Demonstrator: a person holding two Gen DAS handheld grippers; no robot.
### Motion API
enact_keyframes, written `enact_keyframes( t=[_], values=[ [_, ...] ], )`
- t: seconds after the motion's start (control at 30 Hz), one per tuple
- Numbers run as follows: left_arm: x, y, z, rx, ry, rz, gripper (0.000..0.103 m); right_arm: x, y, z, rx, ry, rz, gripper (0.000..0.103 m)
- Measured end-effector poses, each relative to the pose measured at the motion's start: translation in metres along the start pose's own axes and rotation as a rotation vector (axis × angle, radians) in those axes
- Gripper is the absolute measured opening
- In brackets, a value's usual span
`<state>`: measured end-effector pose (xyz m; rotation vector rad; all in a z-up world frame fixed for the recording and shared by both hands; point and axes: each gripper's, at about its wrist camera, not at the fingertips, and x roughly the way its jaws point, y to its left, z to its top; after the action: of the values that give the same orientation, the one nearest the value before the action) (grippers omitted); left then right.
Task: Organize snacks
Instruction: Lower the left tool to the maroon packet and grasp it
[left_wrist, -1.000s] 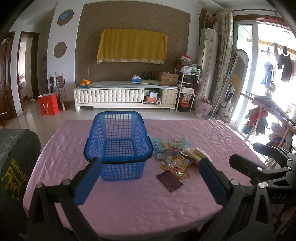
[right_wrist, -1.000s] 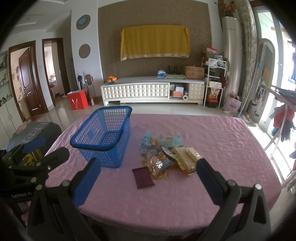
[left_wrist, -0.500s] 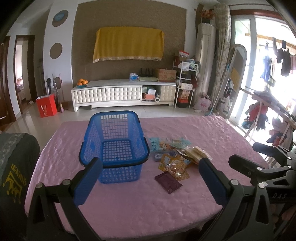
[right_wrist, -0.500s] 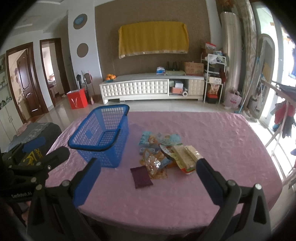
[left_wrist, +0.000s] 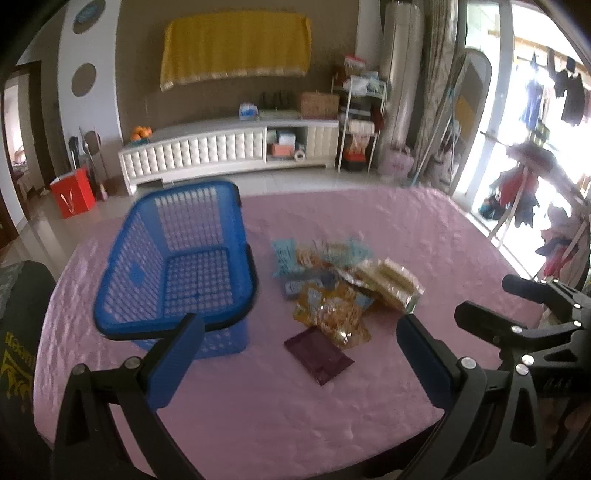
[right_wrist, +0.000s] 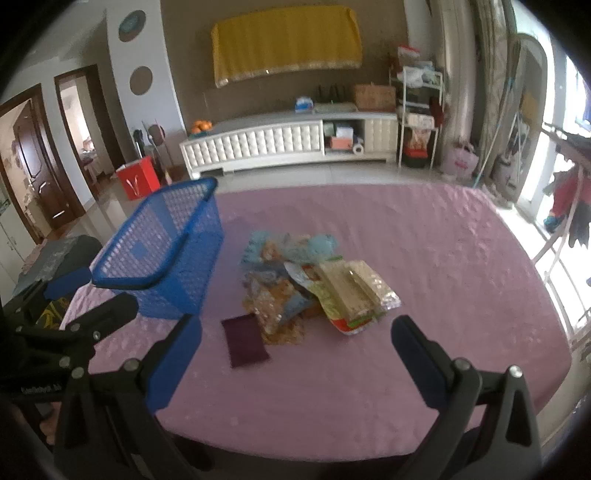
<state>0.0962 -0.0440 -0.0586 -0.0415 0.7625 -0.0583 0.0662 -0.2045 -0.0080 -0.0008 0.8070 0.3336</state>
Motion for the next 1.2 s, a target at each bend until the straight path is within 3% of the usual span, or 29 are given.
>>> enact_keyframes(
  t=[0.5, 0.6, 0.9, 1.0, 1.13, 1.2],
  values=[
    [0.119, -0.009, -0.033, -0.016, 0.322, -0.006, 0.103, 0.082, -0.044, -0.031, 0.043, 0.199, -0.013, 0.103],
    [0.133, -0.014, -0.035, -0.038, 0.348, -0.019, 0.103, 0.092, -0.051, -0.033, 0.043, 0.215, -0.016, 0.103],
    [0.18, -0.019, -0.042, -0.106, 0.461, 0.097, 0.103, 0.116, -0.053, -0.031, -0.068, 0.221, -0.056, 0.103],
    [0.187, -0.019, -0.047, -0.099, 0.485, 0.147, 0.103, 0.124, -0.057, -0.033, -0.066, 0.234, -0.044, 0.103],
    [0.184, -0.016, -0.047, -0.129, 0.487, 0.155, 0.103, 0.128, -0.063, -0.034, -0.06, 0.242, -0.04, 0.103],
    [0.181, -0.017, -0.046, -0.138, 0.488, 0.152, 0.097, 0.13, -0.066, -0.034, -0.044, 0.248, -0.037, 0.103]
  ],
)
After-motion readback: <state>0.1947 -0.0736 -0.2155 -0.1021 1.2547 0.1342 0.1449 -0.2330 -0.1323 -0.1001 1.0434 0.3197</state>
